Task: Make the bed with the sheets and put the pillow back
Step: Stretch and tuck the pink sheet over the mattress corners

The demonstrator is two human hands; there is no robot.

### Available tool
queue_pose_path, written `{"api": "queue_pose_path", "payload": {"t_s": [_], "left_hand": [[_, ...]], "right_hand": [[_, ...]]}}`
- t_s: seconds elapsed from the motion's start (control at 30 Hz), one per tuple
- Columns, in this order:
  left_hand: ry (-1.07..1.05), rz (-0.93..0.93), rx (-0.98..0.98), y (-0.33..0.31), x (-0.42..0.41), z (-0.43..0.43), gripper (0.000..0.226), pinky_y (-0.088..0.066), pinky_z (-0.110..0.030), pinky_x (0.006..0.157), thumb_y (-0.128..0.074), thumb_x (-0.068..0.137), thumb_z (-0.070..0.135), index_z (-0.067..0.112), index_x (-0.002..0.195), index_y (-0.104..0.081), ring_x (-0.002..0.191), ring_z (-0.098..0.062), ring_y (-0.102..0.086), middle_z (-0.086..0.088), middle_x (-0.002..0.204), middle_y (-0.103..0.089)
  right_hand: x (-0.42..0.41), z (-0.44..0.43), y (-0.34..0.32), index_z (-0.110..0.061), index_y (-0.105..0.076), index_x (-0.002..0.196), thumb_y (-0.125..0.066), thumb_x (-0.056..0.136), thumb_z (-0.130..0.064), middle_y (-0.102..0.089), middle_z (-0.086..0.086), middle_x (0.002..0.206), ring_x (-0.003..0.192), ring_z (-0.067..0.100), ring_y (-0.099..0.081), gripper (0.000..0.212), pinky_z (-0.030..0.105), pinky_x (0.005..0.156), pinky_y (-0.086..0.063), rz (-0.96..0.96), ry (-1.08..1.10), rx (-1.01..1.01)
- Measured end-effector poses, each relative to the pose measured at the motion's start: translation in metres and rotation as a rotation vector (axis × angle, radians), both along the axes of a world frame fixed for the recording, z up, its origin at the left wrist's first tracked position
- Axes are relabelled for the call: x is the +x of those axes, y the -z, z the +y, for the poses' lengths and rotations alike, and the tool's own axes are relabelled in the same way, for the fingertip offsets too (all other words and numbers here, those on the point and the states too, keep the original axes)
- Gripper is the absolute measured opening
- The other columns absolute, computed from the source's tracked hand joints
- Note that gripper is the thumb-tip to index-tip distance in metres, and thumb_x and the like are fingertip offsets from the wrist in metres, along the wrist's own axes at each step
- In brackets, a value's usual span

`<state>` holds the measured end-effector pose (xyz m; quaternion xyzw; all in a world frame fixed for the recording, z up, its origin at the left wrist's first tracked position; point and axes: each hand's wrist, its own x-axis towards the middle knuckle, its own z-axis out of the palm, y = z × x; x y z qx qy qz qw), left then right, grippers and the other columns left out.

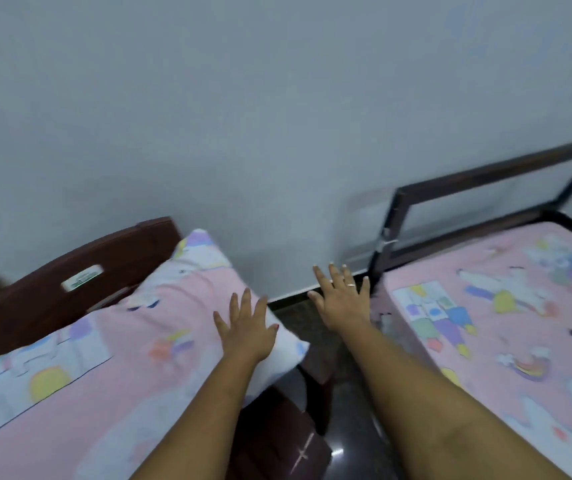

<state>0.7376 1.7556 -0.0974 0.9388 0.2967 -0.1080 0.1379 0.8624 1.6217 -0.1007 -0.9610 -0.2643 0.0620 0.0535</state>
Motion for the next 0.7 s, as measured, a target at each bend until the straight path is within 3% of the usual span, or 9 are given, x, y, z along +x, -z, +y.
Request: {"api": "queue_pose_path", "payload": {"t_s": [0.4, 0.7], "left_hand": [[0.412, 0.118, -0.087, -0.002, 0.105, -0.256, 0.067, 0.000, -0.059, 0.113, -0.043, 0.094, 0.049, 0.032, 0.151, -0.010, 0.146, -0.026, 0.013, -0.002, 0.159, 0.012], [0.660, 0.240, -0.026, 0.000, 0.150, -0.380, 0.068, -0.005, -0.057, 0.113, -0.037, 0.093, 0.058, 0.036, 0.149, -0.005, 0.145, -0.027, 0.013, -0.002, 0.159, 0.014]], "right_hand": [[0.049, -0.279, -0.003, -0.039, 0.006, 0.150, -0.019, 0.101, -0.051, 0.005, -0.005, 0.160, 0.147, 0.020, 0.005, 0.057, 0.058, 0.113, 0.001, 0.112, 0.287, -0.070], [0.058, -0.410, -0.006, -0.039, 0.007, 0.150, -0.017, 0.100, -0.053, 0.003, -0.004, 0.160, 0.147, 0.022, 0.003, 0.057, 0.058, 0.113, -0.001, 0.151, 0.463, -0.095]]}}
